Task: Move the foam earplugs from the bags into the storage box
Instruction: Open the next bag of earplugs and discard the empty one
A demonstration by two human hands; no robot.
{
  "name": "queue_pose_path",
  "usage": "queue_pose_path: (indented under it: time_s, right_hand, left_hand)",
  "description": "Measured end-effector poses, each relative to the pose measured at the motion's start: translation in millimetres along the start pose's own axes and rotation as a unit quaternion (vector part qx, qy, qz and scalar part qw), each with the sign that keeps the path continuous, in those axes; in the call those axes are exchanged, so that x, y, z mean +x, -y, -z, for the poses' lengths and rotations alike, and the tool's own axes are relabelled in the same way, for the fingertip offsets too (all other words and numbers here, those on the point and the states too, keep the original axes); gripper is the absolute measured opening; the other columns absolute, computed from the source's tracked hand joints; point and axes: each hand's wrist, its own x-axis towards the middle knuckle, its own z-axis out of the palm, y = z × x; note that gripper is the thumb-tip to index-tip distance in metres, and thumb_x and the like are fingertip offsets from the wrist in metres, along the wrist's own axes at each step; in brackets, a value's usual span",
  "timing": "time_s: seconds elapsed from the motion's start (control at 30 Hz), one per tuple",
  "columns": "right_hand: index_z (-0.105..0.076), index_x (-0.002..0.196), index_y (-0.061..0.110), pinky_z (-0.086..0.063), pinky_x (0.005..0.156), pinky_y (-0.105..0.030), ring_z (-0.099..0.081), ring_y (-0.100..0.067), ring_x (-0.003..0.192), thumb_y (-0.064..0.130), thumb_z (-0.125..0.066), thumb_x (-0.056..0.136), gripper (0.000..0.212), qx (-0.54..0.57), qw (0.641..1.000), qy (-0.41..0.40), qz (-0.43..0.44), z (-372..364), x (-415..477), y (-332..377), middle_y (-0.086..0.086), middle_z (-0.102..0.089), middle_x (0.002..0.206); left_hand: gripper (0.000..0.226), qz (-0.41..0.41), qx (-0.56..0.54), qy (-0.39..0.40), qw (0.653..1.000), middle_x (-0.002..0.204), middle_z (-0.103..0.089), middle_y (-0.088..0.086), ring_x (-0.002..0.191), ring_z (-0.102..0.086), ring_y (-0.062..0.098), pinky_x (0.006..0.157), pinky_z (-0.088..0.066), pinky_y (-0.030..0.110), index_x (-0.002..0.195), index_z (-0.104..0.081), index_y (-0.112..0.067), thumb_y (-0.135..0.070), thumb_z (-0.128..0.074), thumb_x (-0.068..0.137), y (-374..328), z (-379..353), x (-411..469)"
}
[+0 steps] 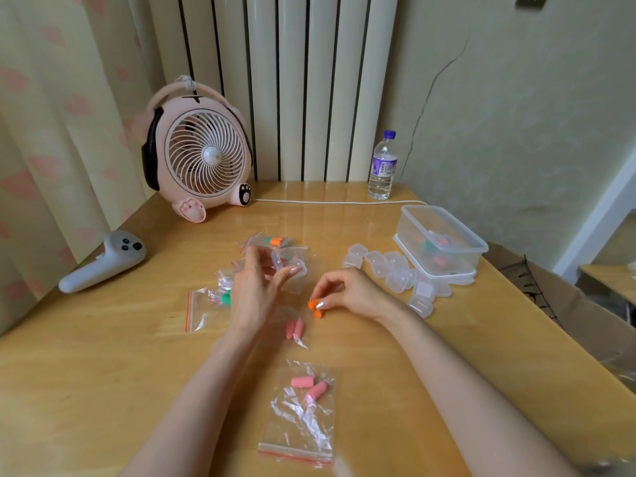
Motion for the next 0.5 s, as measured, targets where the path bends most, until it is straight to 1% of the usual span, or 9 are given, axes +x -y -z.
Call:
queue_pose_path:
  time_s: [0.1,0.17,0.23,0.33,0.37,0.4,0.43,0.47,0.5]
  right_hand:
    - [-0.068,0.079,0.013,-0.053,0.084,-0.031,-0.066,-0.015,0.082,0.001,-0.073,0.074,0.014,-0.047,0.999,-0.016,0.013,-1.2,-6.2,-3.3,-0.003,-0.072,0.084]
    - [-0.068,0.079,0.016,-0.051,0.081,-0.032,-0.061,-0.011,0.077,0.005,-0.074,0.074,0.014,-0.075,0.997,-0.020,0.017,-3.6,-8.2,-5.1,-0.002,-0.071,0.082]
    - [-0.067,0.077,0.021,-0.049,0.073,-0.029,-0.055,-0.008,0.071,0.008,-0.076,0.074,0.016,-0.078,0.996,-0.040,0.019,-3.4,-10.1,-6.1,0.001,-0.068,0.076]
    - [-0.065,0.075,0.021,-0.044,0.061,-0.018,-0.051,-0.006,0.060,0.005,-0.076,0.075,0.020,0.017,0.990,-0.136,0.032,4.4,-12.2,-0.9,0.001,-0.061,0.068]
    - [-0.064,0.076,0.019,-0.044,0.058,-0.017,-0.053,-0.004,0.057,0.002,-0.074,0.075,0.020,0.061,0.984,-0.160,0.044,7.5,-12.9,3.1,-0.002,-0.060,0.068]
    - [-0.064,0.077,0.017,-0.045,0.056,-0.017,-0.055,-0.005,0.056,-0.001,-0.073,0.076,0.020,0.101,0.978,-0.173,0.056,9.3,-12.8,7.4,-0.005,-0.061,0.068]
    - [-0.064,0.078,0.016,-0.046,0.056,-0.018,-0.057,-0.006,0.057,-0.002,-0.072,0.076,0.020,0.126,0.973,-0.179,0.068,9.5,-12.7,12.4,-0.007,-0.061,0.069]
    - [-0.064,0.078,0.016,-0.047,0.057,-0.020,-0.058,-0.008,0.059,-0.002,-0.072,0.076,0.020,0.129,0.971,-0.185,0.078,7.8,-12.0,16.6,-0.007,-0.063,0.071]
    - [-0.065,0.078,0.017,-0.048,0.060,-0.023,-0.056,-0.009,0.062,-0.001,-0.073,0.075,0.019,0.112,0.971,-0.194,0.086,5.1,-11.0,20.0,-0.006,-0.064,0.072]
  left_hand:
    - [0.038,0.000,-0.011,0.010,1.000,0.087,-0.064,-0.004,0.082,-0.062,0.015,0.071,-0.053,0.039,0.094,-0.044,-0.017,-0.031,-0.074,0.075,-2.3,-1.1,-0.3]
    - [0.039,0.005,-0.019,0.019,1.000,0.087,-0.065,-0.002,0.081,-0.064,0.015,0.069,-0.053,0.037,0.094,-0.044,-0.016,-0.031,-0.075,0.075,-1.4,-1.2,-0.4]
    - [0.039,0.010,-0.029,0.030,0.999,0.087,-0.066,-0.003,0.080,-0.064,0.014,0.067,-0.053,0.031,0.094,-0.044,-0.015,-0.029,-0.075,0.075,-0.4,-0.5,-0.4]
    - [0.038,0.007,-0.040,0.067,0.997,0.086,-0.064,-0.006,0.072,-0.063,0.003,0.060,-0.047,0.013,0.095,-0.044,-0.012,-0.020,-0.075,0.075,-3.4,-0.5,-1.9]
    - [0.037,0.007,-0.045,0.084,0.995,0.085,-0.064,-0.004,0.069,-0.064,0.002,0.058,-0.047,0.012,0.094,-0.045,-0.012,-0.017,-0.076,0.075,-4.5,-1.3,-2.7]
    - [0.036,0.007,-0.052,0.101,0.994,0.084,-0.063,-0.002,0.067,-0.065,0.005,0.056,-0.048,0.016,0.093,-0.045,-0.012,-0.014,-0.076,0.075,-5.4,-2.7,-3.8]
    - [0.035,0.006,-0.055,0.114,0.992,0.083,-0.063,0.001,0.068,-0.065,0.012,0.055,-0.050,0.022,0.091,-0.045,-0.013,-0.013,-0.076,0.075,-5.6,-4.4,-4.8]
    - [0.036,0.002,-0.056,0.123,0.991,0.084,-0.062,0.002,0.069,-0.065,0.018,0.057,-0.051,0.028,0.090,-0.045,-0.015,-0.013,-0.076,0.074,-5.7,-6.1,-5.6]
    - [0.036,-0.004,-0.055,0.129,0.990,0.084,-0.062,0.001,0.072,-0.065,0.019,0.058,-0.052,0.028,0.090,-0.045,-0.016,-0.012,-0.077,0.073,-5.8,-7.5,-6.1]
